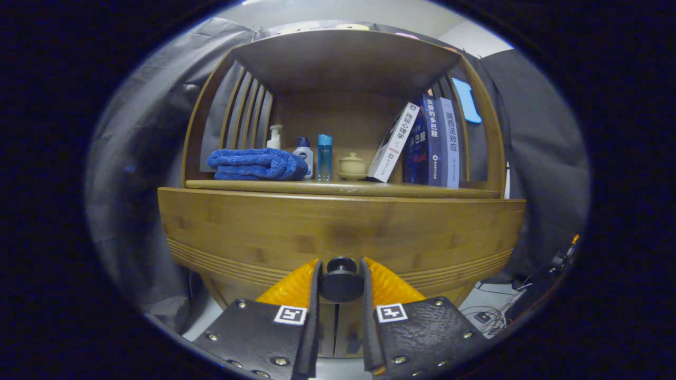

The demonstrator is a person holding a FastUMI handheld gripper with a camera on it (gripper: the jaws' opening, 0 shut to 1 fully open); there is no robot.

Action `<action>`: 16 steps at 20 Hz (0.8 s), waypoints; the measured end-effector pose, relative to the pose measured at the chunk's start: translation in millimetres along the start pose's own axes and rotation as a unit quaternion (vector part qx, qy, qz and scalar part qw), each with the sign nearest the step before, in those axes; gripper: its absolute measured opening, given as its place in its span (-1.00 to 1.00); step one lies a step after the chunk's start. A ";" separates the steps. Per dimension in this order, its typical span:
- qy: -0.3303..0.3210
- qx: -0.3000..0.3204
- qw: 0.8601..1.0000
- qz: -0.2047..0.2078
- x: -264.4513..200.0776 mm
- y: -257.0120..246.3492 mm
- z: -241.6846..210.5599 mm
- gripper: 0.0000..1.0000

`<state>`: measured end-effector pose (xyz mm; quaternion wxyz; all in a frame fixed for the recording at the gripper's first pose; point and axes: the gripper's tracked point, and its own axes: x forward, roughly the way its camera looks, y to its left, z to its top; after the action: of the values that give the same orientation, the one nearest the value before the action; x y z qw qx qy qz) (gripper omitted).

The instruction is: Pull open the drawer, take out the items inside it, and place them on the countertop above the cabinet.

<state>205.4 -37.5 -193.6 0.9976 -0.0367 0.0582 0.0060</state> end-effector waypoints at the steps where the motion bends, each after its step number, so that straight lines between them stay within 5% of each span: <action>1: 0.004 0.010 1.000 -0.001 -8.2 -0.9 -1.5 -0.32; 16: 0.035 0.011 0.999 -0.011 -138.0 -0.5 -26.1 -0.32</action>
<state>65.3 -41.0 -203.4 0.9953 -0.0266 0.0926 -0.0066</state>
